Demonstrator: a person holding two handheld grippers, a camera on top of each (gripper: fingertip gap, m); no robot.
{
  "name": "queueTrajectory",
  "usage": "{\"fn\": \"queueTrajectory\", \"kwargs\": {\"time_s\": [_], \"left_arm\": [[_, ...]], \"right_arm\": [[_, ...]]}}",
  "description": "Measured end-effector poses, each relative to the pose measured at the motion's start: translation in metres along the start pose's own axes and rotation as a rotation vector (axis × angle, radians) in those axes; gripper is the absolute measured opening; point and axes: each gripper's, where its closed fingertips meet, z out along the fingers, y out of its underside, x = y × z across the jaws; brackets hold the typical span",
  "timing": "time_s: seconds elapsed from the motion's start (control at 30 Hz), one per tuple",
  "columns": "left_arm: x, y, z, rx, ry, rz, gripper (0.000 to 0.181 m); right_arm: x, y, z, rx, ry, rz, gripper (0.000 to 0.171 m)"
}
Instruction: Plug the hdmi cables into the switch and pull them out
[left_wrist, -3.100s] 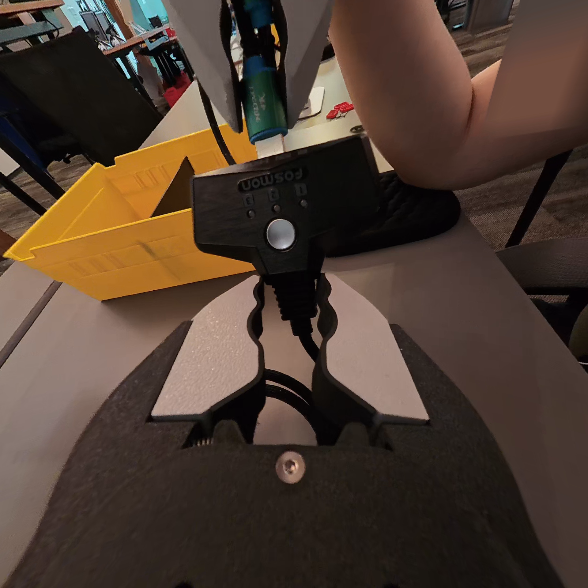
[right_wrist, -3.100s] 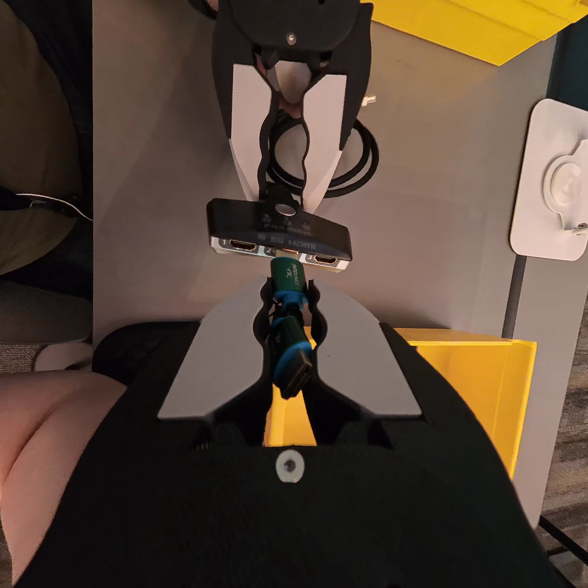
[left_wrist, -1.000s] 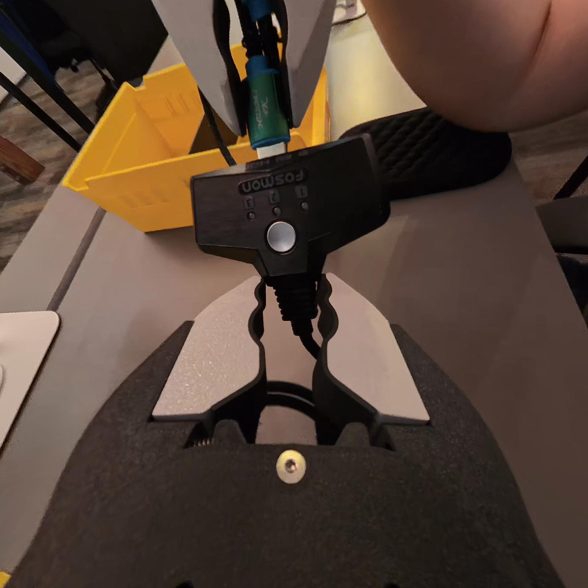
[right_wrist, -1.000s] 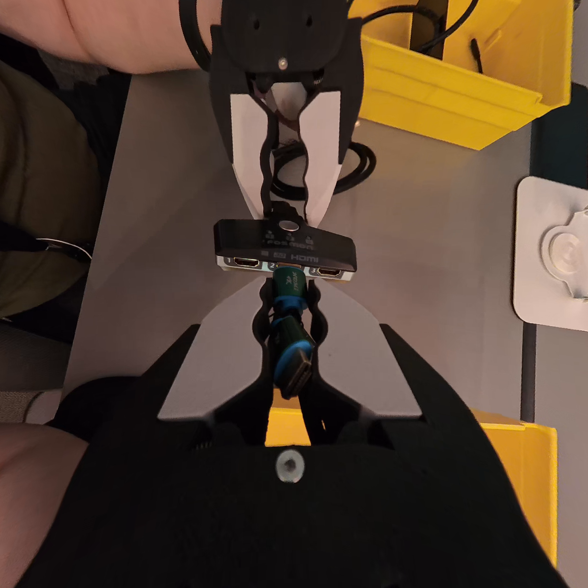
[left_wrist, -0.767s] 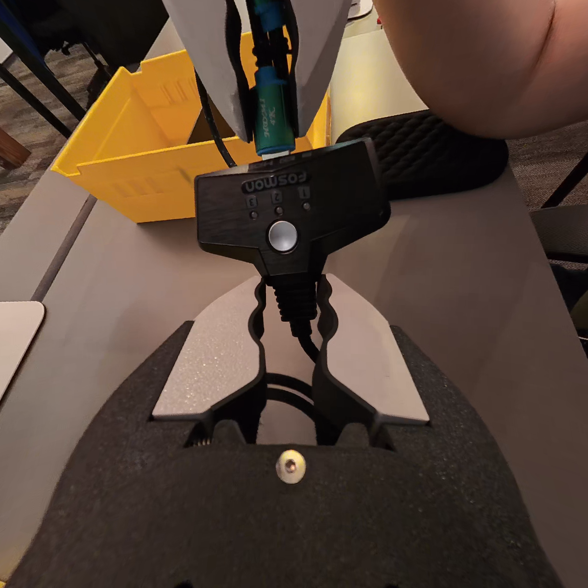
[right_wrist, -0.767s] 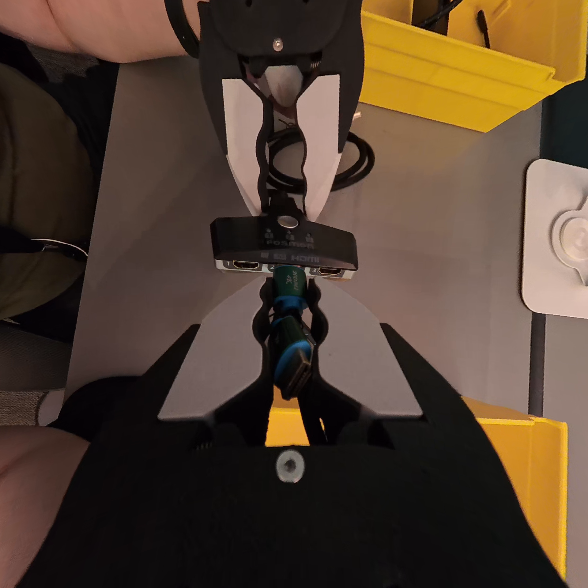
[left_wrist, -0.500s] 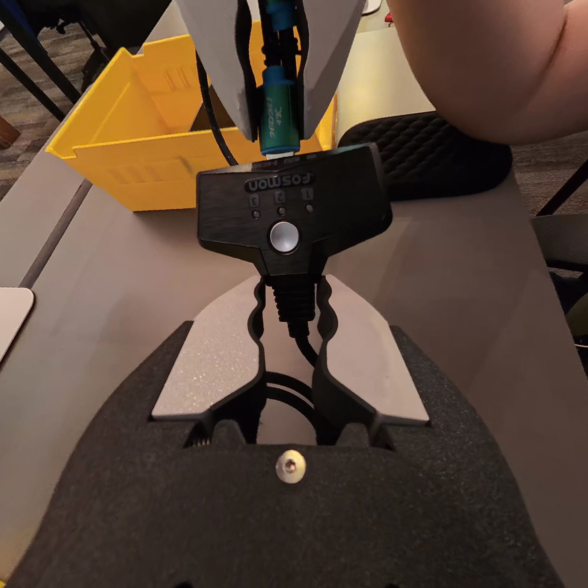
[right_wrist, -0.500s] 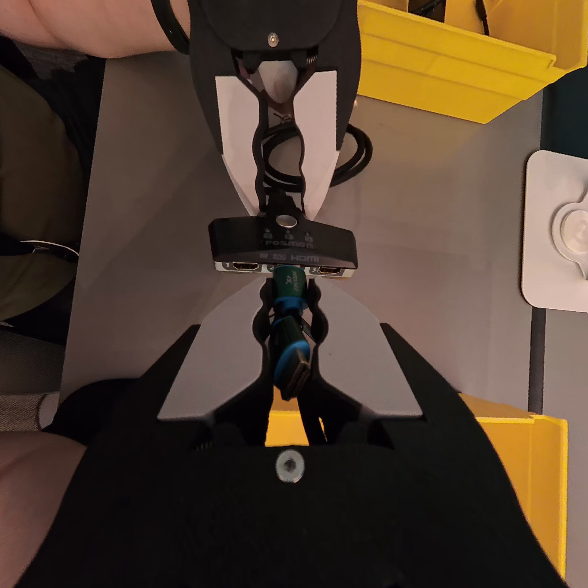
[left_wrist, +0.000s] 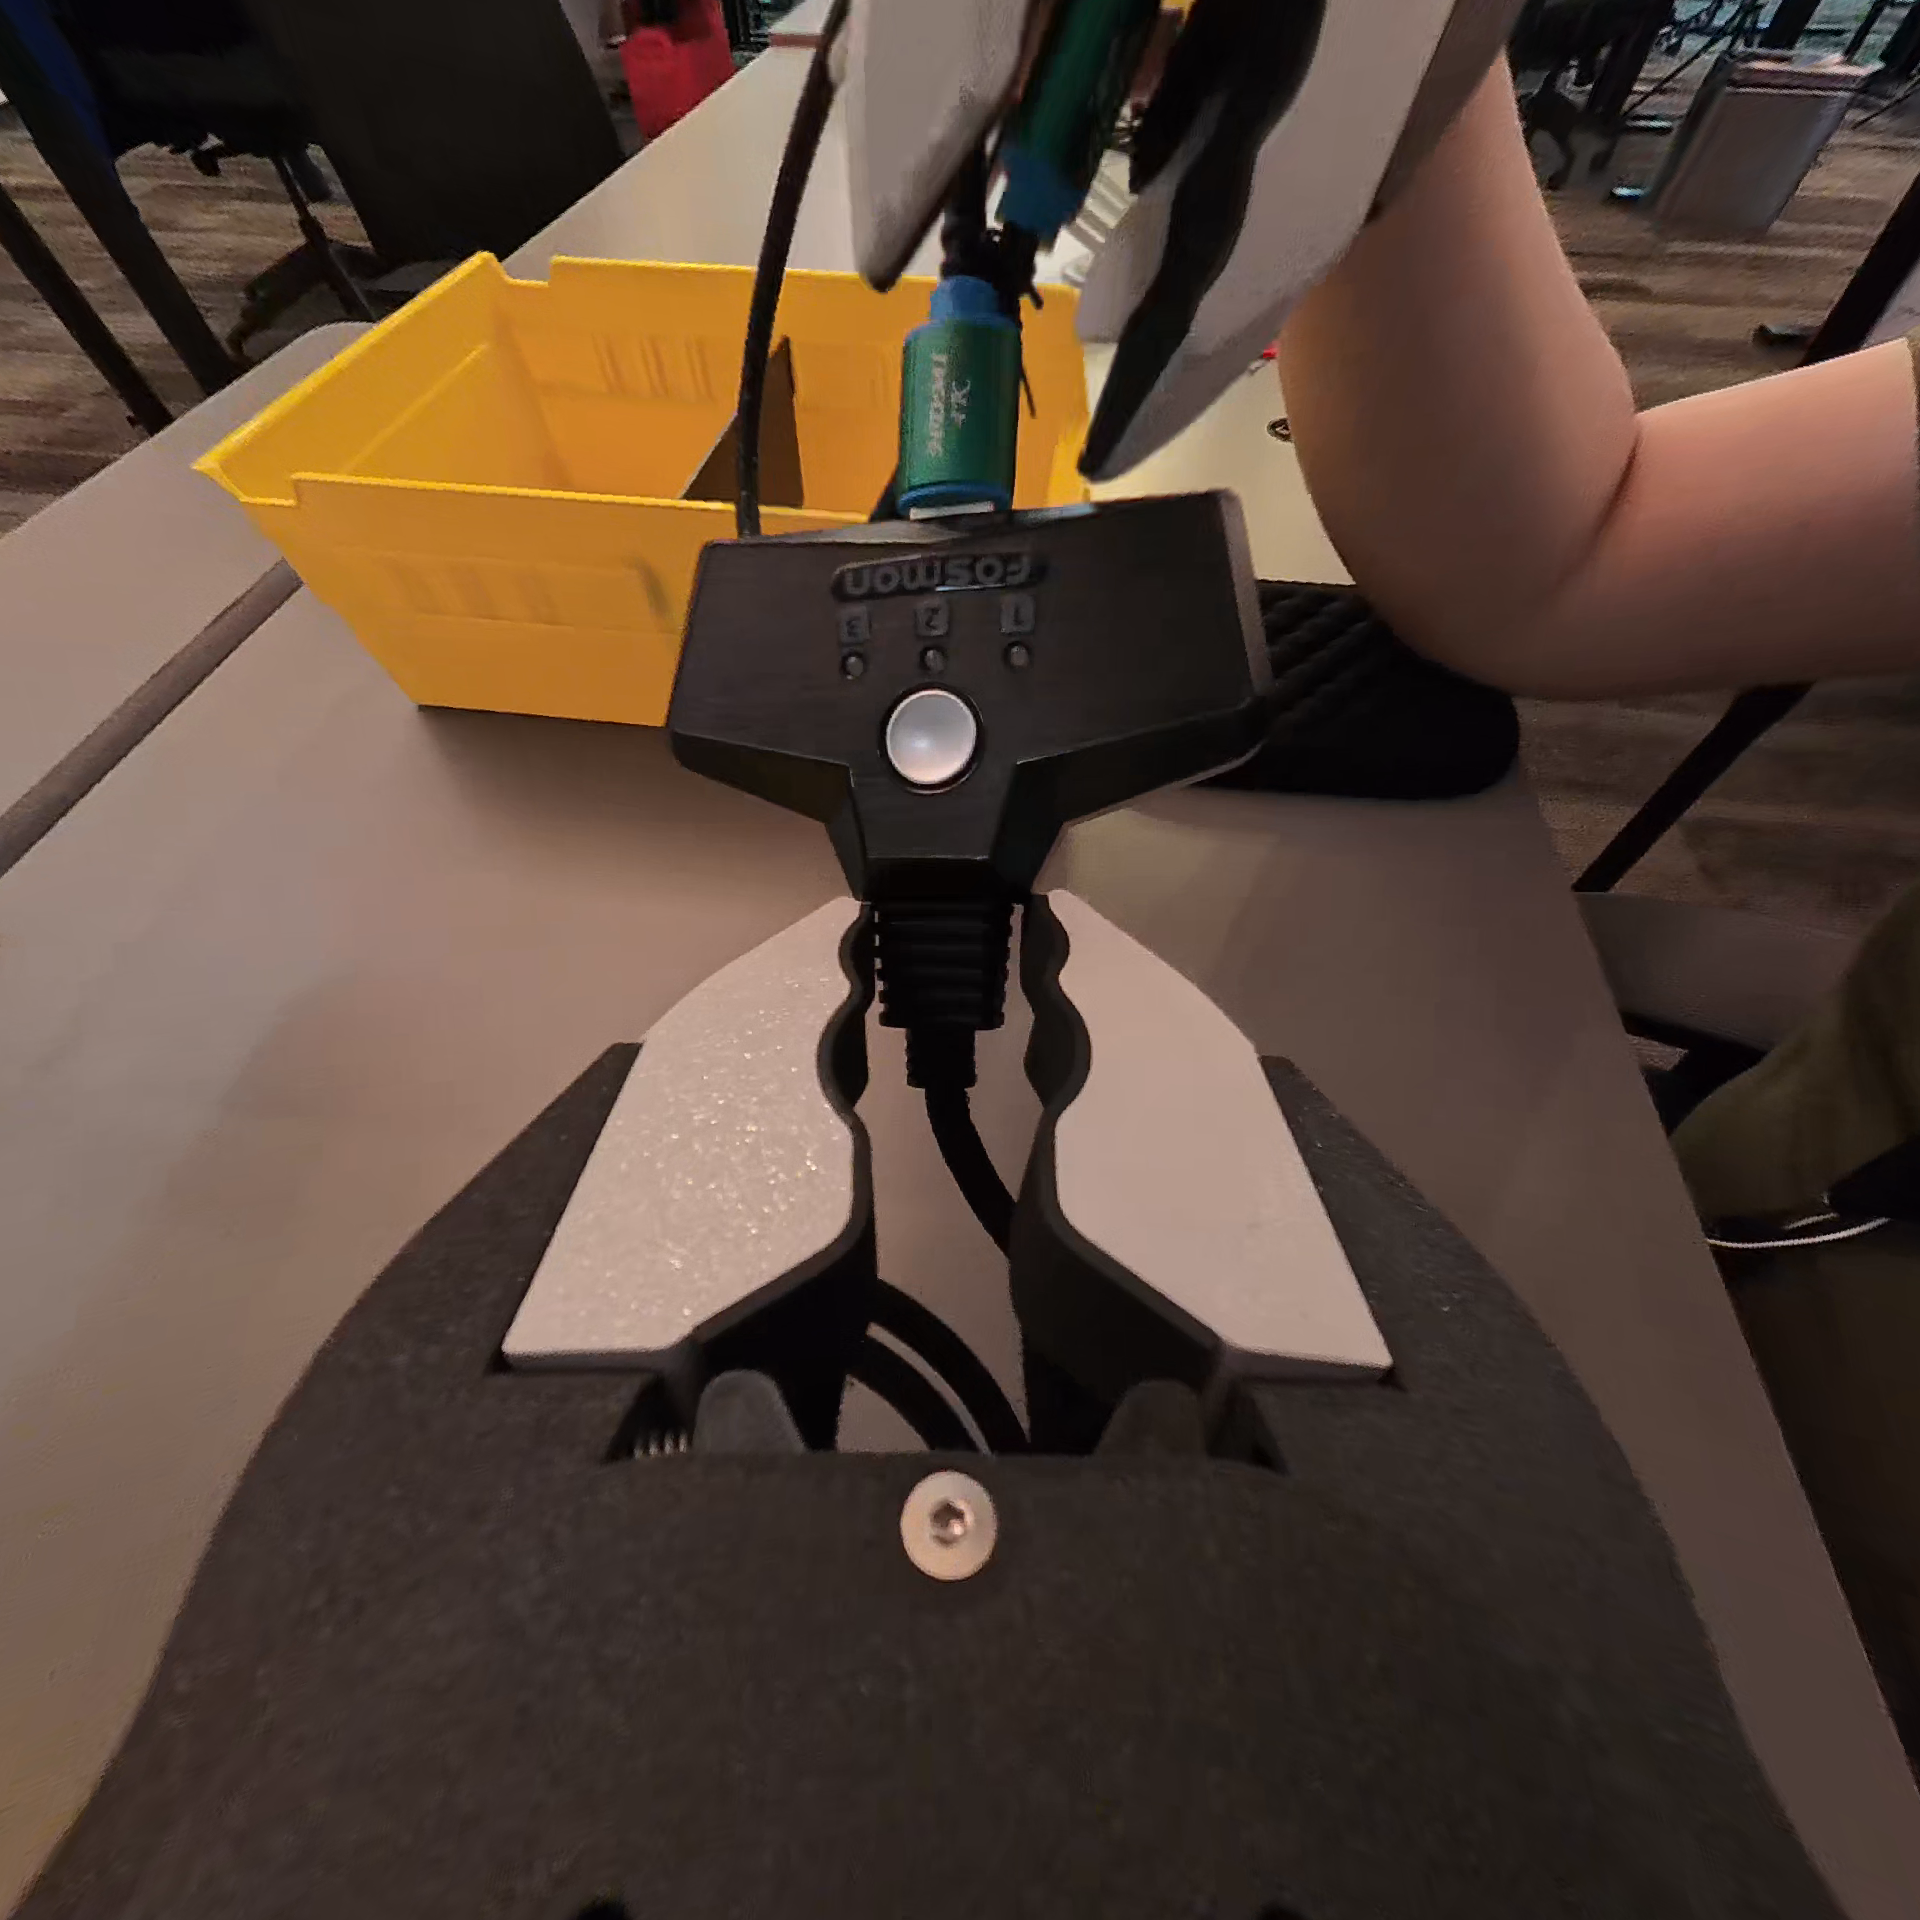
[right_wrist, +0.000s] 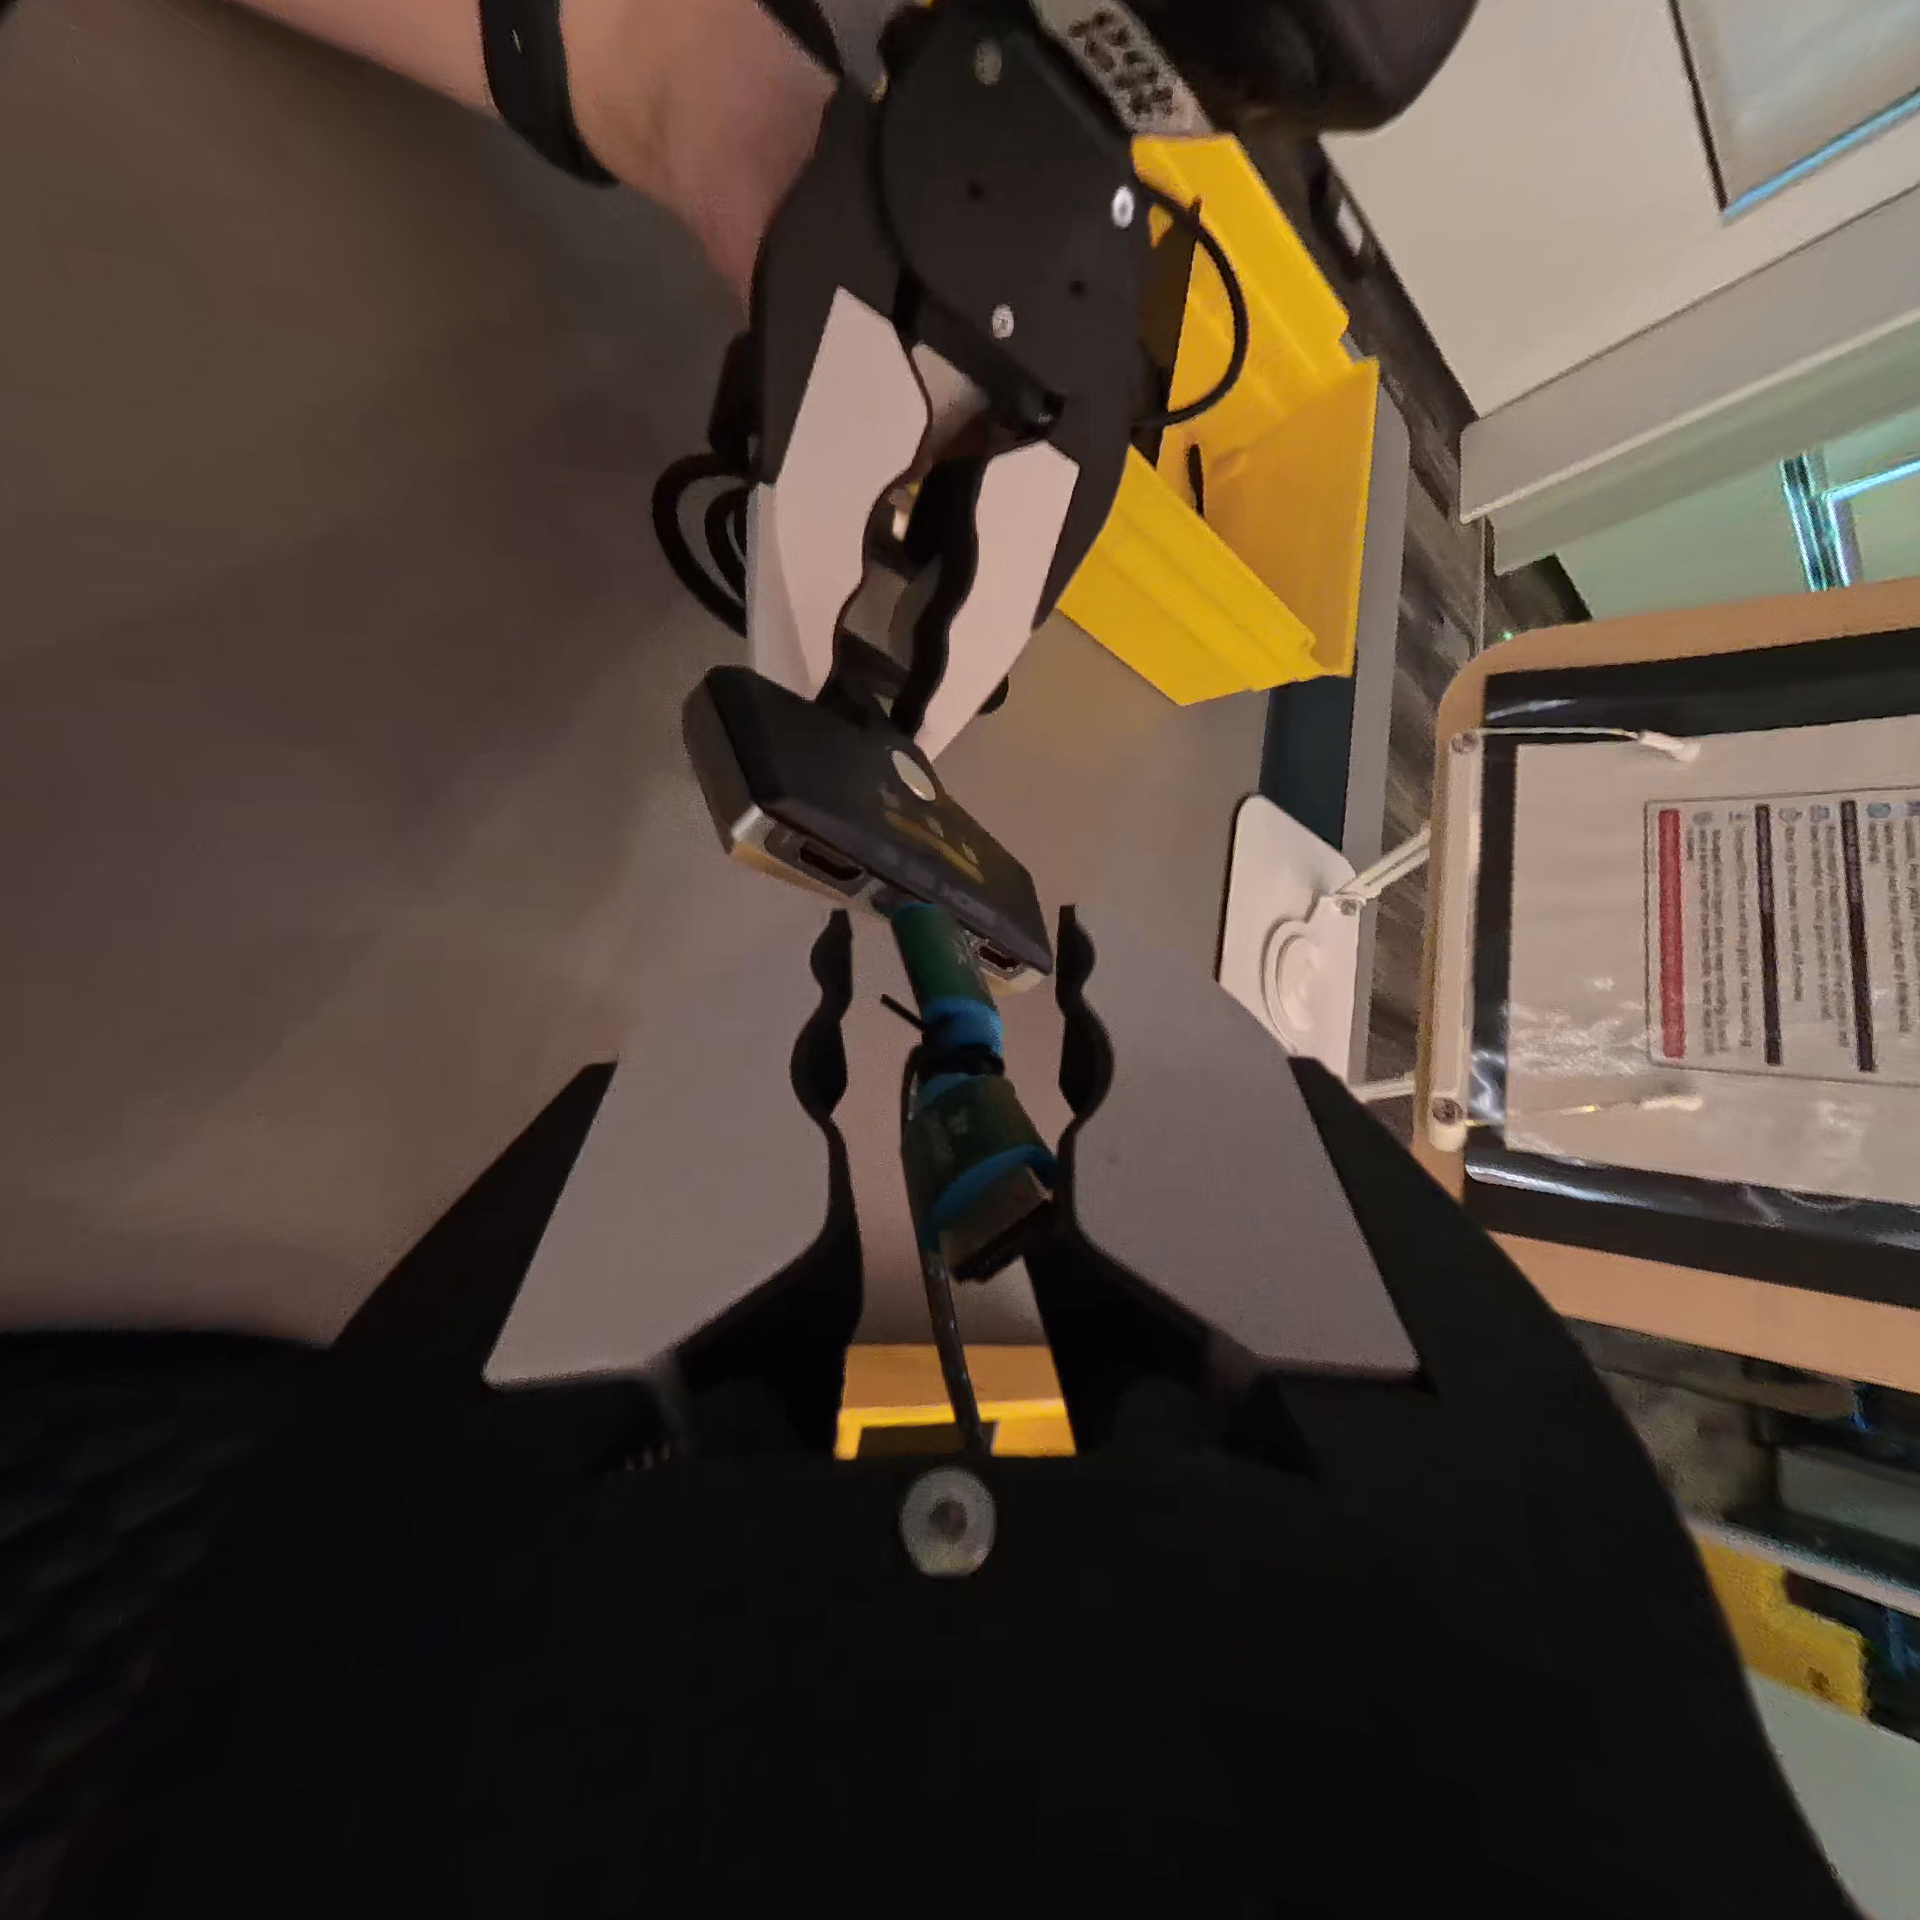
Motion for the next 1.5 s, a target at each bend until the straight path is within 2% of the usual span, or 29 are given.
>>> {"fn": "queueTrajectory", "kwargs": {"time_s": [0.17,0.3,0.47,0.57,0.7,0.73,0.77,0.83,0.9,0.97,1.0,1.13,1.2,1.3,1.4,1.47,1.5], "left_arm": [[0.003,-0.001,-0.006,0.007,0.034,-0.046,0.026],[0.004,-0.003,-0.009,0.031,0.058,-0.087,0.026],[-0.003,-0.005,-0.016,0.081,0.073,-0.156,0.025],[-0.002,-0.006,-0.018,0.085,0.072,-0.152,0.025],[0.006,-0.009,-0.017,0.082,0.111,-0.147,0.025],[0.009,-0.009,-0.016,0.081,0.122,-0.147,0.025],[0.01,-0.009,-0.016,0.079,0.131,-0.151,0.025],[0.009,-0.008,-0.016,0.088,0.132,-0.162,0.025],[0.007,-0.016,-0.023,0.164,0.162,-0.209,0.028],[0.001,-0.033,-0.037,0.299,0.174,-0.263,0.043],[-0.004,-0.043,-0.047,0.378,0.157,-0.265,0.05],[-0.015,-0.084,-0.099,0.645,-0.078,-0.143,0.048],[-0.002,-0.107,-0.127,0.752,-0.226,0.003,0.056],[0.018,-0.131,-0.166,0.879,-0.455,0.133,0.05],[0.037,-0.137,-0.174,0.866,-0.526,0.183,0.029],[0.049,-0.132,-0.156,0.796,-0.442,0.196,0.03],[0.053,-0.129,-0.145,0.765,-0.398,0.186,0.038]], "right_arm": [[-0.001,-0.006,0.002,-0.056,0.03,-0.02,0.046],[0.006,0.0,-0.009,-0.294,0.175,-0.165,0.049],[-0.002,-0.037,-0.029,-0.169,0.218,-0.213,0.046],[-0.01,-0.049,-0.012,-0.133,0.19,-0.275,0.046],[-0.009,-0.03,0.028,-0.246,0.158,-0.334,0.048],[-0.009,-0.026,0.035,-0.263,0.151,-0.35,0.043],[-0.01,-0.022,0.04,-0.28,0.142,-0.364,0.029],[-0.01,-0.018,0.043,-0.308,0.122,-0.376,0.025],[-0.004,-0.021,0.041,-0.314,0.15,-0.353,0.023],[0.004,-0.017,0.039,-0.324,0.174,-0.315,0.023],[0.01,-0.015,0.037,-0.322,0.19,-0.283,0.024],[0.03,-0.011,0.028,-0.274,0.247,-0.153,0.025],[0.036,-0.01,0.025,-0.257,0.267,-0.121,0.024],[0.047,0.0,0.019,-0.294,0.318,-0.085,0.024],[0.06,0.006,0.011,-0.295,0.385,-0.014,0.023],[0.071,0.005,0.003,-0.248,0.431,0.058,0.023],[0.078,0.006,-0.003,-0.222,0.461,0.093,0.023]]}}
